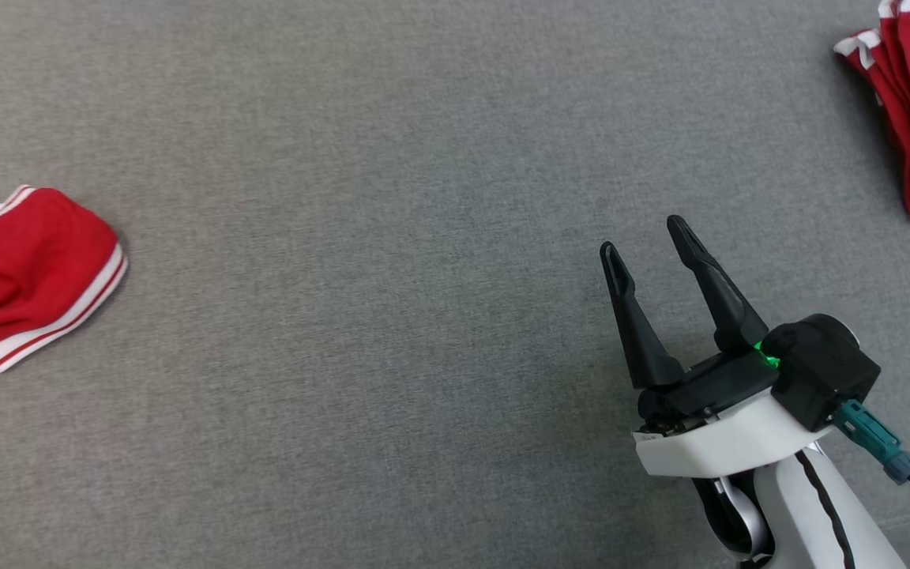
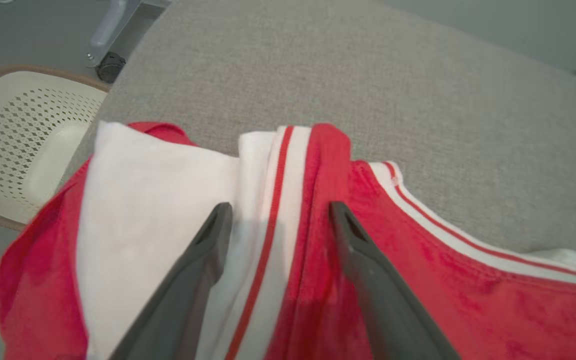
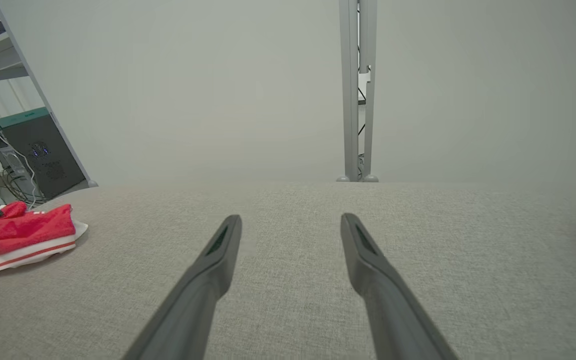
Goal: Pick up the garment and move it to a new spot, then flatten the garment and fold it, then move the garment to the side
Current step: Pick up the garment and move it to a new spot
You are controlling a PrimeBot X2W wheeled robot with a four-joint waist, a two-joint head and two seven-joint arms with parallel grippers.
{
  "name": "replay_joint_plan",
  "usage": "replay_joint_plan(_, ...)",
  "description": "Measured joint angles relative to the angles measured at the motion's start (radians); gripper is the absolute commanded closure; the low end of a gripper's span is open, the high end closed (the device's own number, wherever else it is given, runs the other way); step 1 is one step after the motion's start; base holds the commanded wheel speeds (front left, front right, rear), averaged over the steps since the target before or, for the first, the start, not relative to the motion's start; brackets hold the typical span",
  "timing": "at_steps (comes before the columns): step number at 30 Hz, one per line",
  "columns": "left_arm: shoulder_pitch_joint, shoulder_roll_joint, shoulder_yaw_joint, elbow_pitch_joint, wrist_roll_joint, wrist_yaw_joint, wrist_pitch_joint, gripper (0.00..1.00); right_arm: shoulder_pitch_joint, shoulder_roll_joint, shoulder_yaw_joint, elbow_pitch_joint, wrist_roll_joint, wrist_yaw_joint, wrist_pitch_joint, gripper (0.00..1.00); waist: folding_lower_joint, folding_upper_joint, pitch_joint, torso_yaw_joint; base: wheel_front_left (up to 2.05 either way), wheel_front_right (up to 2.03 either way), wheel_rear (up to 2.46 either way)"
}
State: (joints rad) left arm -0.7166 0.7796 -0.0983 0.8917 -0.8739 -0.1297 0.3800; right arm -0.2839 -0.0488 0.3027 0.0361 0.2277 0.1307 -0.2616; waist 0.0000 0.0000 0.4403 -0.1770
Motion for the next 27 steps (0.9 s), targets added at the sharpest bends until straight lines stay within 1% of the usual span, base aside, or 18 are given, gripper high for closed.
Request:
replay_joint_plan(3,-0.003,0.010,-0.041,0.033,-0.017,0.000,0.022,0.00,0.000,0.000,-0.002,-0.007,-0.005,0.000,0.000,0.00,0.0000,0.0000,0.021,-0.015,0.00,0.00,0.00)
replay_joint_plan(7,-0.009,0.028,-0.087,0.060,-0.054,-0.001,0.077,0.00,0.002,0.000,-0.002,-0.014,-0.007,0.000,0.000,0.00,0.0000,0.0000,0.032,-0.020,0.00,0.00,0.00)
replay_joint_plan(11,-0.019,0.033,-0.117,0.065,-0.075,-0.001,0.058,0.00,0.002,0.000,-0.001,-0.014,-0.007,0.000,0.000,0.00,0.0000,0.0000,0.032,-0.015,0.00,0.00,0.00)
replay_joint_plan(12,-0.023,0.033,-0.124,0.066,-0.081,-0.001,0.045,0.13,0.002,0.000,0.000,-0.013,-0.007,0.000,0.000,0.00,0.0000,0.0000,0.032,-0.013,0.00,0.00,0.00)
replay_joint_plan(13,-0.027,0.034,-0.131,0.066,-0.084,-0.001,0.031,0.41,0.002,0.000,0.002,-0.012,-0.007,0.000,0.000,0.00,0.0000,0.0000,0.031,-0.011,0.00,0.00,0.00)
replay_joint_plan(14,-0.029,0.034,-0.137,0.066,-0.090,-0.001,0.016,1.00,0.001,0.000,0.003,-0.011,-0.007,0.000,0.000,0.00,0.0000,0.0000,0.030,-0.009,0.00,0.00,0.00)
replay_joint_plan(20,-0.041,0.033,-0.202,0.039,-0.120,-0.001,-0.029,1.00,-0.002,0.000,0.005,0.005,-0.004,0.000,0.000,0.00,0.0000,0.0000,0.007,0.002,0.00,0.00,0.00)
replay_joint_plan(27,-0.045,0.037,-0.335,-0.069,-0.135,-0.001,-0.077,1.00,0.002,0.001,-0.002,0.029,0.012,0.000,0.000,0.00,0.0000,0.0000,-0.084,0.018,0.00,0.00,0.00)
